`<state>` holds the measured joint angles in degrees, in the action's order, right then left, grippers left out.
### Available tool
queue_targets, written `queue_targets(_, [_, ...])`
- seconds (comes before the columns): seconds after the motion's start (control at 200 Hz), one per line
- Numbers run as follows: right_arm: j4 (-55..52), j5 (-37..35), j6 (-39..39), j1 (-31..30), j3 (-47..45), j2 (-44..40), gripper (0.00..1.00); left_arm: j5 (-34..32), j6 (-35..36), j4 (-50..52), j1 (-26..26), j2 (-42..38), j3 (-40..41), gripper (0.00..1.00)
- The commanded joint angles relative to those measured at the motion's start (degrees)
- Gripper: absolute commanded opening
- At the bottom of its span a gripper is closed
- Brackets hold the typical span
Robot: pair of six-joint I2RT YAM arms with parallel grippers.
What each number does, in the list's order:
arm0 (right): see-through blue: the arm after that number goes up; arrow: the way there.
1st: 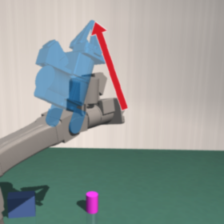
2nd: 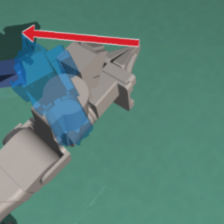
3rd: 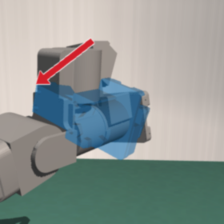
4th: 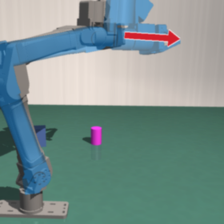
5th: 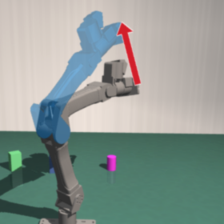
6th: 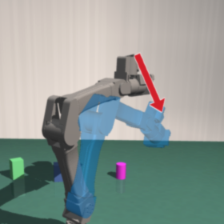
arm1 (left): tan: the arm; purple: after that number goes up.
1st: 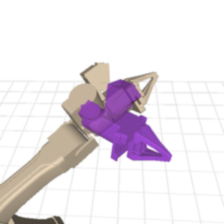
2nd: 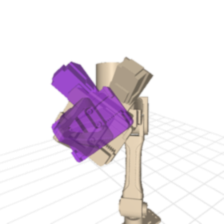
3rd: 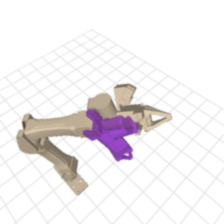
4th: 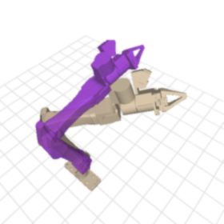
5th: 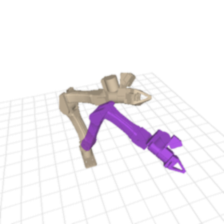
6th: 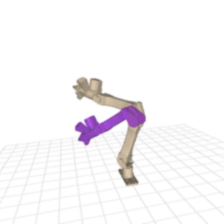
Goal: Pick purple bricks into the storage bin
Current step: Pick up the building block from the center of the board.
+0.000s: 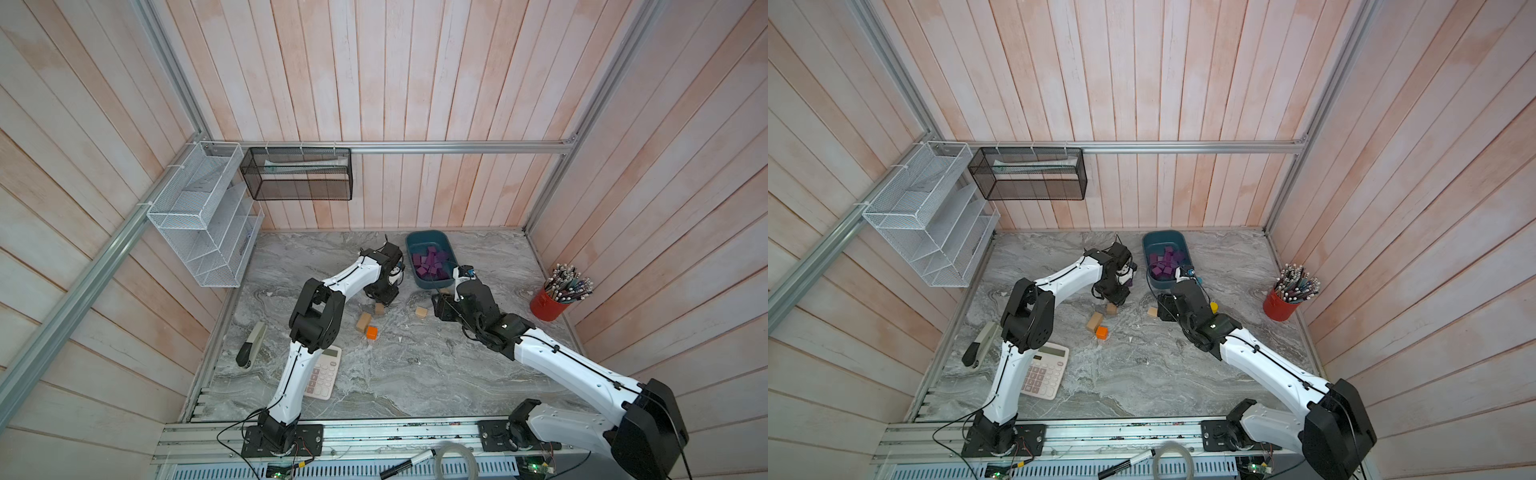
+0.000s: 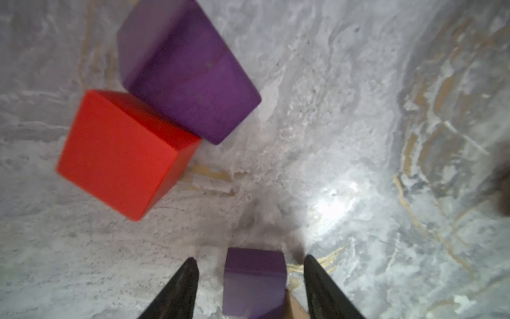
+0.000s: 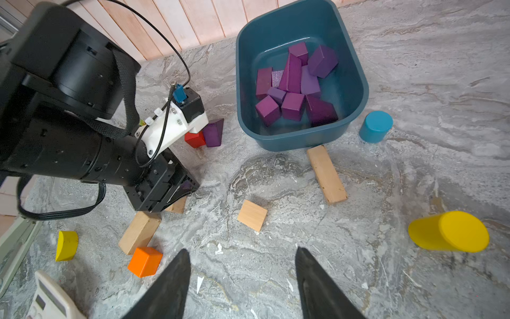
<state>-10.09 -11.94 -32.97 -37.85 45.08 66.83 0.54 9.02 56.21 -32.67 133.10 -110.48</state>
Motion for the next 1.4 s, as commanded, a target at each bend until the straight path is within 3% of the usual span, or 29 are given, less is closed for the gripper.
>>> queue_targets(0.0, [0.2,-1.2,-0.3,-0.4,-0.5,-0.8,0.62,-0.2,0.7,1.0,-0.3,1.3,-1.9,0.62])
queue_targets(0.855, [-0.2,-2.4,-0.1,-0.3,-0.2,-0.5,0.62,-0.6,0.4,1.4,-0.3,4.4,-5.7,0.38])
queue_targets(1.18, [0.1,-2.3,-0.1,-0.3,-0.1,-0.2,0.62,-1.1,0.3,2.6,-0.3,5.3,-6.4,0.38])
queue_targets(1.395, [0.2,-1.9,0.1,-0.3,0.2,0.2,0.62,-2.7,-0.8,1.5,-0.4,4.2,-5.8,0.47])
